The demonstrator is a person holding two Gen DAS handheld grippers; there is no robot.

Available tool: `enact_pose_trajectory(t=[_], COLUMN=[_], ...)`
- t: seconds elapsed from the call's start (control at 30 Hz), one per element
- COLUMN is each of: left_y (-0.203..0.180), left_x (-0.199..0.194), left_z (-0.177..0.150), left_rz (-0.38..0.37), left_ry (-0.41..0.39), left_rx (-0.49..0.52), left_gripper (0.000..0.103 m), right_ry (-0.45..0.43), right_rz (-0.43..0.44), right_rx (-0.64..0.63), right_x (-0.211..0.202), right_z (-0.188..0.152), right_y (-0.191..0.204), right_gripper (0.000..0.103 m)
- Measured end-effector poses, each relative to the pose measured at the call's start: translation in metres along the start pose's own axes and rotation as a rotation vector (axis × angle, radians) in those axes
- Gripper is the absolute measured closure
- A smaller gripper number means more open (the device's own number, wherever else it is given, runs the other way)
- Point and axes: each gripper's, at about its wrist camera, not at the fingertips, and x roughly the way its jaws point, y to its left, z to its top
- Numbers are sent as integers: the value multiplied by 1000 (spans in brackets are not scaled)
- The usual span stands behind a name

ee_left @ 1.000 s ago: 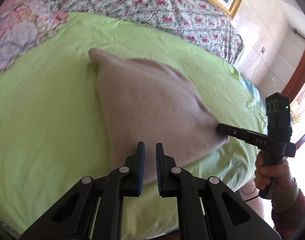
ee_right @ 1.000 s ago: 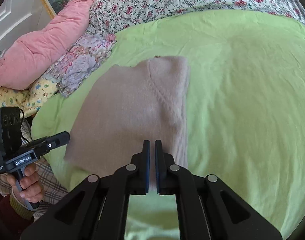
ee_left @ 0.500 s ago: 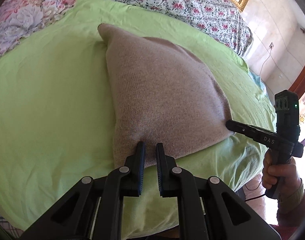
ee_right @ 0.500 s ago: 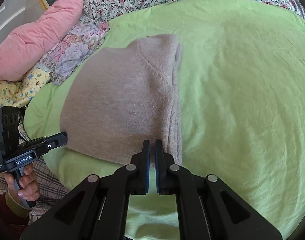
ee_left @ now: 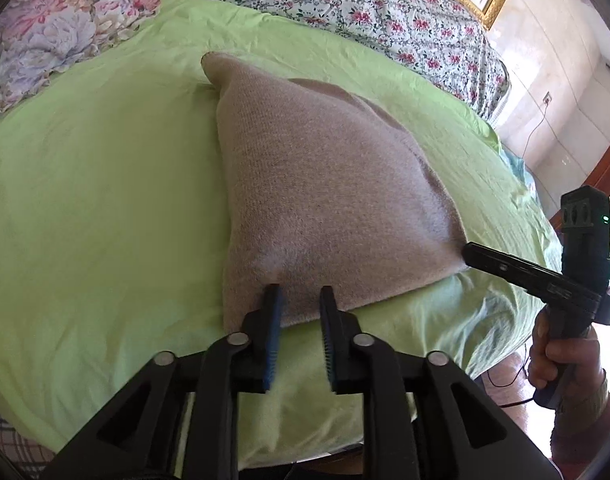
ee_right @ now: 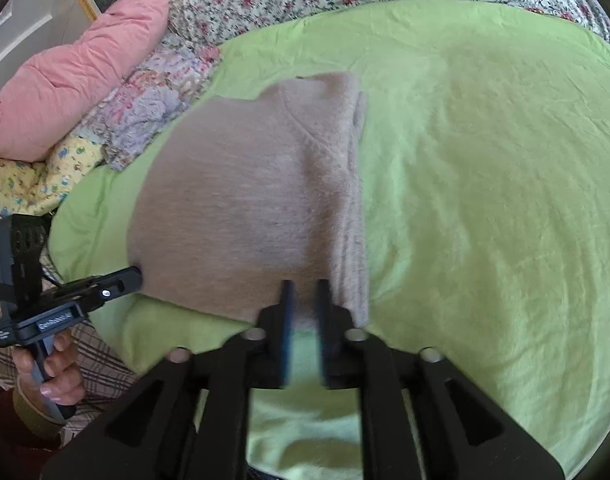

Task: Fold small clothes

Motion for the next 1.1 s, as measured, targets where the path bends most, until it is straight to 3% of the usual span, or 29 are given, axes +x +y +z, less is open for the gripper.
enact_pose_trajectory(t=[0.07, 0.1, 0.17, 0.53, 0.63, 0.8, 1.1], left_y=[-4, -7, -10, 2, 2, -3, -7], left_x=[-6, -10, -15, -28, -30, -35, -57], left_z=[0, -1, -5, -40, -49, -62, -65], left_rz=[14, 34, 78, 136, 143, 142, 194], left_ry=[-11, -23, -40, -19, -14, -10, -65], left_rx=[8, 15, 27, 33, 43, 57, 110], left_gripper=[65, 56, 48, 46, 41, 24, 21], right_ry=[-30, -34, -37, -14, 2, 11, -9], right_rz=[19, 13, 7, -39, -49, -75, -90], right_rx=[-18, -32, -53, -63, -60, -75, -132], right_x=[-11, -14, -19, -34, -35, -38, -46], right_z=[-2, -2, -5, -37, -51, -68, -79], right_y=[8, 11, 17, 18, 18, 22, 38], right_gripper=[50, 49, 49, 47, 41, 35, 25])
